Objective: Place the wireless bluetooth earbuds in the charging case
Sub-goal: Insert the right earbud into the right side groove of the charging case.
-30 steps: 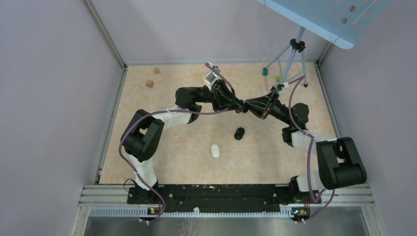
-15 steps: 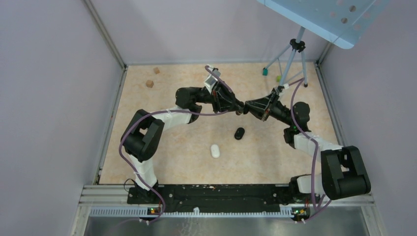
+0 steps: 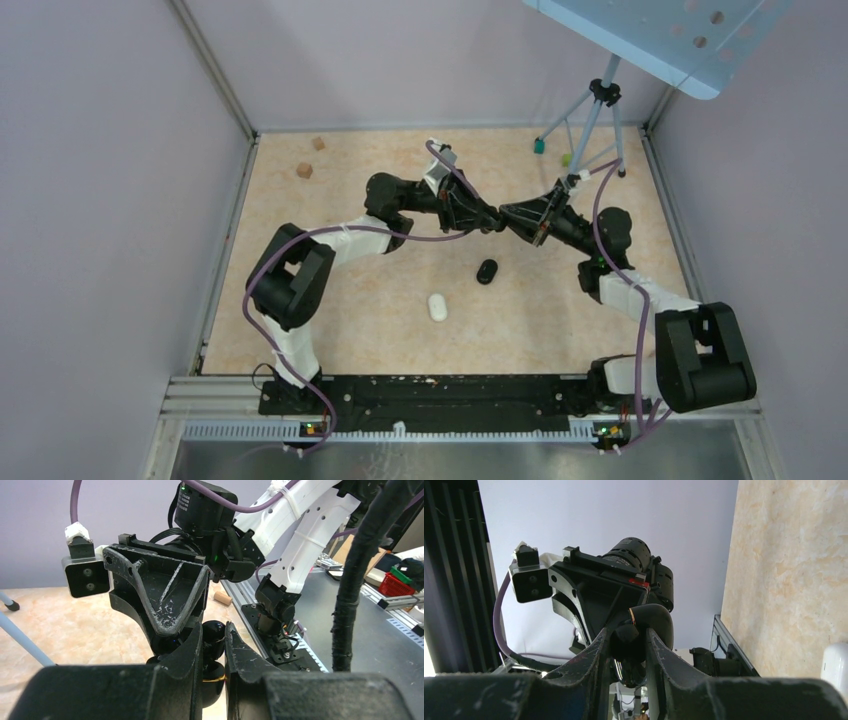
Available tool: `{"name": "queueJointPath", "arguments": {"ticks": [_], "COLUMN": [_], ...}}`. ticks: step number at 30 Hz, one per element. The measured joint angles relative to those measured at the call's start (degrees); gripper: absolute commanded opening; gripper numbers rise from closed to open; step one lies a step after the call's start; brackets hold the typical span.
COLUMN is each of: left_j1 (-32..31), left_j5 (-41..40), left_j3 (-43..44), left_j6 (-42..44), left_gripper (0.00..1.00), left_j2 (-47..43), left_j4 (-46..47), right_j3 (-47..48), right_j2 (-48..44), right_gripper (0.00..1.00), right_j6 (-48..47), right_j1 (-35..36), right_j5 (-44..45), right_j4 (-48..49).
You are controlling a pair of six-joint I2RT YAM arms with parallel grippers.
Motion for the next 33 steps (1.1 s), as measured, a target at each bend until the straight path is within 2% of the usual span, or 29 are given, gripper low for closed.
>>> {"name": "queueJointPath", "arguments": {"ticks": [21, 33], "left_j1": [-0.15, 0.11], "left_j5": [-0.96, -0.96], "left_j3": [-0.04, -0.61], "left_j6": [9.01, 10.43], "left_gripper": [0.00, 0.00], "left_j2": [-3.13, -4.52], "left_j4": [-10.69, -12.39], "right_j3": [-0.02, -0.02], "right_j2": [-0.13, -0.87], "right_gripper": [0.00, 0.00], "right_j6": [-0.83, -1.29], "right_j1": [0.00, 0.00], "right_j5": [0.55, 0.57], "right_j4": [-1.03, -1.86]}}
